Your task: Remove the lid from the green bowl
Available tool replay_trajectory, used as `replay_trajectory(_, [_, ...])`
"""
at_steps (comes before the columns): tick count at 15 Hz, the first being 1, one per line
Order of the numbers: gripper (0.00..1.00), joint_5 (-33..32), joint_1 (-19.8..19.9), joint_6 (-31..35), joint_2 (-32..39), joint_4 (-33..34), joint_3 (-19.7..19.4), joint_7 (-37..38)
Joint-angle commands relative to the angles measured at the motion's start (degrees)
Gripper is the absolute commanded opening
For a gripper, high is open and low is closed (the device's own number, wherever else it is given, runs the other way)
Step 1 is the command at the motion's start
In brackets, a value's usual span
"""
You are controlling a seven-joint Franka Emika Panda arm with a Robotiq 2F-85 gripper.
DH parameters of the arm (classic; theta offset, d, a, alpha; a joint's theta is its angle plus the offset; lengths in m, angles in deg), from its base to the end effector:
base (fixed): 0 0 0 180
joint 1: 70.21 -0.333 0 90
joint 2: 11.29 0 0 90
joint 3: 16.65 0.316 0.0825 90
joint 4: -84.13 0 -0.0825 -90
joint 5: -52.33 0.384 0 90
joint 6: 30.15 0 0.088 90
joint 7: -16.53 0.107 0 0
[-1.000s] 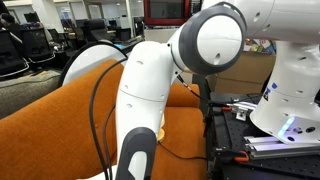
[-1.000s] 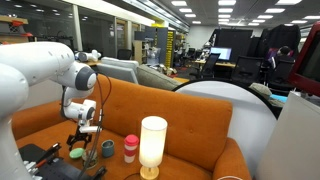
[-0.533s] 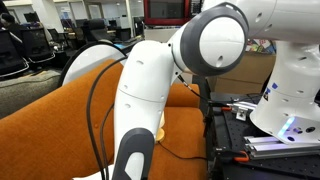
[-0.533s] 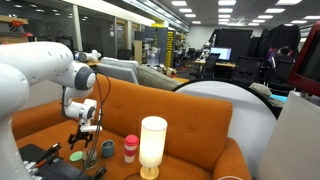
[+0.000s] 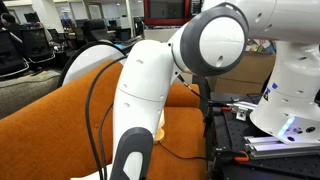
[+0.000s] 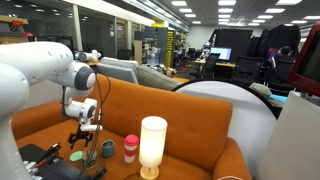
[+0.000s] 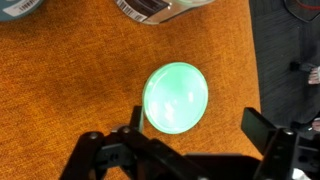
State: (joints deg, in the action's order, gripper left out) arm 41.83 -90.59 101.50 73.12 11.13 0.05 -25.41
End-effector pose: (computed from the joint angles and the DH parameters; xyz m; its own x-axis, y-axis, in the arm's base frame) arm 0.4860 0.3490 -0.1531 0.2024 0.9690 -0.1417 0.8769 -0.2437 -0.4143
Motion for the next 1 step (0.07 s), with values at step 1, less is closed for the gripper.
replay_trajectory(1, [1.0, 0.0, 0.0, -0.2, 0.0, 0.2, 0.0, 0.0])
